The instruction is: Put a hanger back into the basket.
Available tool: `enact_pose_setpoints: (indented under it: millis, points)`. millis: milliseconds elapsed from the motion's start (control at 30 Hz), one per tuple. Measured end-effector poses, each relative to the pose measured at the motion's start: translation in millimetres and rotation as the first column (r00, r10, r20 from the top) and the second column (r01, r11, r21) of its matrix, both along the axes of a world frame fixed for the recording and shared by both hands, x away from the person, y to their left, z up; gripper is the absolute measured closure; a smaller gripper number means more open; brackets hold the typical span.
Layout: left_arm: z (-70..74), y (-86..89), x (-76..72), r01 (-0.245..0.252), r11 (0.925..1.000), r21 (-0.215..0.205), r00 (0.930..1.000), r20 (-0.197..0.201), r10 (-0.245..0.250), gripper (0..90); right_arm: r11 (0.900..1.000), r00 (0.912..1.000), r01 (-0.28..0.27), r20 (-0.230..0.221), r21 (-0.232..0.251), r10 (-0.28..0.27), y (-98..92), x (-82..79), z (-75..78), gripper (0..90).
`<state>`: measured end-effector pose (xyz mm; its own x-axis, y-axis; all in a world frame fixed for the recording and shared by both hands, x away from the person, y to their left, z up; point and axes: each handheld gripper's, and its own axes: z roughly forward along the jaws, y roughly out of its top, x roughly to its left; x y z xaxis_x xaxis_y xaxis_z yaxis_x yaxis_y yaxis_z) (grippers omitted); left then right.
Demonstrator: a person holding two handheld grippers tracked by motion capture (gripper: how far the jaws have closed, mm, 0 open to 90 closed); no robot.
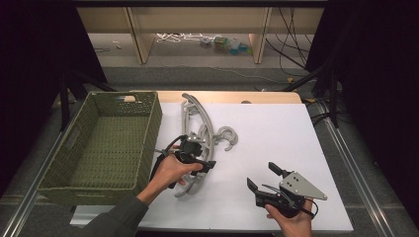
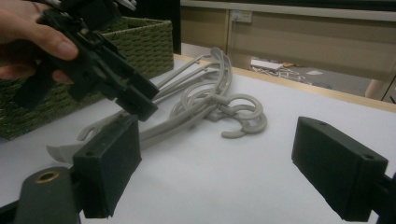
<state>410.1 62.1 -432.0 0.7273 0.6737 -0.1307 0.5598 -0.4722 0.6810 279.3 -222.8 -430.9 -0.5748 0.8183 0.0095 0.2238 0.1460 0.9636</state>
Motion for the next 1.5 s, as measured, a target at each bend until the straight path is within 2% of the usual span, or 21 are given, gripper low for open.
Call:
enact_pose_setpoints:
  millis: [67,100,200,267,300,333,433,467,500,567,667,767,867,1100,1233,1267,1300,1333,1433,1467,1500]
  points:
    - [-2.1,-3.1,4.6,-0.009,0.9999,0.013,0.9995,-0.031,0.009,35.7,1.0,1.0,-0.001,0.002,-0.001,0.001,-0.2,0.1,0.0,16.5]
    - [-4.0,-5.1,6.8,-0.011,0.9999,0.003,0.9991,-0.041,0.011,36.8,1.0,1.0,-0.002,-0.004,-0.005,0.002,-0.5,-0.1,0.2,16.4]
    - [-5.9,-9.5,10.8,-0.001,0.9997,0.026,0.9981,-0.061,0.003,39.4,1.0,1.0,-0.005,-0.006,-0.004,0.005,-0.4,0.3,0.0,16.5]
    - [-7.3,-11.6,14.4,0.025,0.998,0.058,0.9967,-0.079,-0.02,41.4,1.0,1.0,-0.002,-0.004,-0.004,0.002,-0.2,0.3,-0.2,16.5]
    - [-9.9,-14.4,16.0,0.023,0.9984,0.052,0.9961,-0.086,-0.019,41.7,1.0,1.0,-0.002,-0.006,-0.005,0.002,0.2,0.2,-0.2,16.7]
    - [-10.2,-14.3,18.3,0.043,0.9961,0.077,0.9953,-0.09,-0.036,42.1,1.0,1.0,-0.003,-0.006,-0.004,0.003,0.2,0.1,-0.2,16.7]
    - [-15.3,-19.3,24.7,0.038,0.9943,0.099,0.9936,-0.11,-0.027,44.9,1.0,1.0,-0.005,-0.006,-0.002,0.005,0.1,0.1,0.0,16.8]
    - [-18.4,-21.7,26.6,0.022,0.995,0.098,0.9931,-0.117,-0.01,46.5,1.0,1.0,-0.007,-0.006,-0.004,0.007,0.2,0.1,0.0,16.8]
    - [-19.3,-21.8,28.5,0.031,0.9929,0.114,0.9919,-0.126,-0.017,46.5,1.0,1.0,-0.007,-0.006,-0.003,0.007,0.2,0.1,0.1,16.8]
    - [-24.0,-24.1,31.7,0.029,0.9934,0.111,0.9891,-0.147,-0.012,48.3,1.0,0.9999,-0.008,-0.006,-0.003,0.008,0.2,0.1,0.1,16.9]
    - [-27.3,-25.2,35.3,0.018,0.9926,0.12,0.988,-0.154,0.001,51.2,1.0,0.9999,-0.008,-0.007,-0.005,0.008,0.1,0.3,0.0,17.0]
    - [-30.2,-23.9,39.0,0.014,0.9938,0.11,0.9848,-0.174,0.005,60.8,1.0,1.0,-0.005,-0.002,-0.001,0.005,0.1,0.7,-0.1,17.3]
    - [-28.8,-20.8,39.9,0.019,0.9945,0.103,0.9822,-0.188,0.001,65.7,1.0,1.0,-0.005,0.001,-0.003,0.005,-0.1,0.9,0.0,17.5]
    - [-23.7,-15.5,39.5,0.01,0.9964,0.085,0.9767,-0.214,0.008,67.9,1.0,1.0,-0.007,-0.002,-0.003,0.007,0.4,0.8,-0.2,17.6]
    - [-15.2,-8.1,37.8,-0.01,0.9978,0.065,0.9763,-0.215,0.024,69.4,1.0,0.9999,-0.011,-0.006,-0.005,0.011,0.2,0.7,0.0,17.6]
    - [-14.5,-7.5,36.9,-0.031,0.9985,0.045,0.9758,-0.215,0.04,69.7,1.0,0.9999,-0.012,-0.006,-0.005,0.012,0.4,0.7,0.0,17.6]
    - [-10.9,-2.8,37.0,-0.018,0.9977,0.065,0.9769,-0.211,0.031,69.7,1.0,0.9999,-0.012,-0.006,-0.005,0.012,0.4,0.7,0.0,17.6]
    - [-8.6,-0.1,36.1,-0.024,0.9975,0.067,0.9779,-0.205,0.038,70.0,1.0,0.9999,-0.013,-0.006,-0.006,0.013,0.4,0.8,-0.1,17.6]
    - [-1.7,9.0,31.5,-0.066,0.9961,0.059,0.9764,-0.202,0.077,71.9,1.0,0.9999,-0.013,-0.007,-0.006,0.013,0.4,0.7,-0.2,17.6]
    - [2.0,13.7,29.3,-0.064,0.9945,0.082,0.9789,-0.189,0.079,71.9,1.0,0.9999,-0.013,-0.007,-0.006,0.013,0.4,0.7,-0.2,17.6]
    - [4.5,17.5,27.8,-0.074,0.9935,0.087,0.9789,-0.184,0.089,72.2,1.0,0.9998,-0.016,-0.009,-0.002,0.016,0.6,0.7,-0.3,17.6]
